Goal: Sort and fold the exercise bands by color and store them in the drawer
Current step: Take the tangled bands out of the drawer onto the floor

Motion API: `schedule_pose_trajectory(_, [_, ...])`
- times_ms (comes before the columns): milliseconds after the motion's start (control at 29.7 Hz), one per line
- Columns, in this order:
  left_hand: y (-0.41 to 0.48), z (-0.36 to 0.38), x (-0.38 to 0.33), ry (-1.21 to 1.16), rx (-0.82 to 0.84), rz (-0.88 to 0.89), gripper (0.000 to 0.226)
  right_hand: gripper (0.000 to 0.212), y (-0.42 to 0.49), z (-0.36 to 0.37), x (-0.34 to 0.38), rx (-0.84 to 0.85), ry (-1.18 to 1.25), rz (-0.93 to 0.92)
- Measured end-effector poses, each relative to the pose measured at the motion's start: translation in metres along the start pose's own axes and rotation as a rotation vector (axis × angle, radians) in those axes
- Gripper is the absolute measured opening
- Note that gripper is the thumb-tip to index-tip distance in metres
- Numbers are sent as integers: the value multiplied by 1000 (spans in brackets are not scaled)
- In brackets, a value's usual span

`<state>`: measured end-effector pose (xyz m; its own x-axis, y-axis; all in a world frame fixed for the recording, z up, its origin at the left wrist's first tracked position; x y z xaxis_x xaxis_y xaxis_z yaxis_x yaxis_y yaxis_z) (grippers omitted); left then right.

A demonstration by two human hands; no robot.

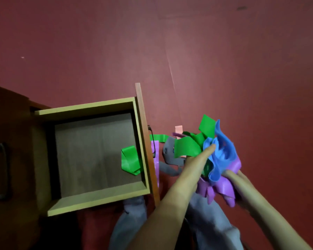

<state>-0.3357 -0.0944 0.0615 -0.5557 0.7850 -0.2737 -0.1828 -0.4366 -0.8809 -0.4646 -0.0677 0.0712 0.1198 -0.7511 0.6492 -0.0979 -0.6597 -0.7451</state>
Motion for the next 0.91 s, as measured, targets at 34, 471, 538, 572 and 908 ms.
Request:
schedule_pose_trajectory(34, [4, -3, 3, 45, -31, -18, 27, 13, 9, 0, -1, 24, -22, -24])
schedule_pose_trajectory(471, [-8, -65, -36, 398, -679, 412, 26, 32, 81, -36, -12, 113, -470, 58])
schedule_pose_trajectory(538, [-29, -90, -59, 486, -803, 615, 26, 15, 77, -37, -22, 115, -458, 85])
schedule_pose_trajectory(572, [-36, -107, -66, 499, -863, 661, 29, 11, 76, -36, -29, 125, -461, 99])
schedule_pose_trajectory(908, [54, -253, -37, 949, -956, -29, 69, 19, 85, 24, -102, 281, -453, 154])
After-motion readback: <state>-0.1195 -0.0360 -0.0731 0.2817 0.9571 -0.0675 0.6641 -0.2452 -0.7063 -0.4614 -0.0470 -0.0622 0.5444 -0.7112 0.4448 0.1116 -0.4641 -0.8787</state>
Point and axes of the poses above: each hand's wrist, its own y-axis towards the middle knuckle, its own z-axis out of the palm, x = y × z, the point moved 9 cm from there along y, towards the middle knuckle, and after that the axes turned 11 degrees about -z, right-handed, at the moved point
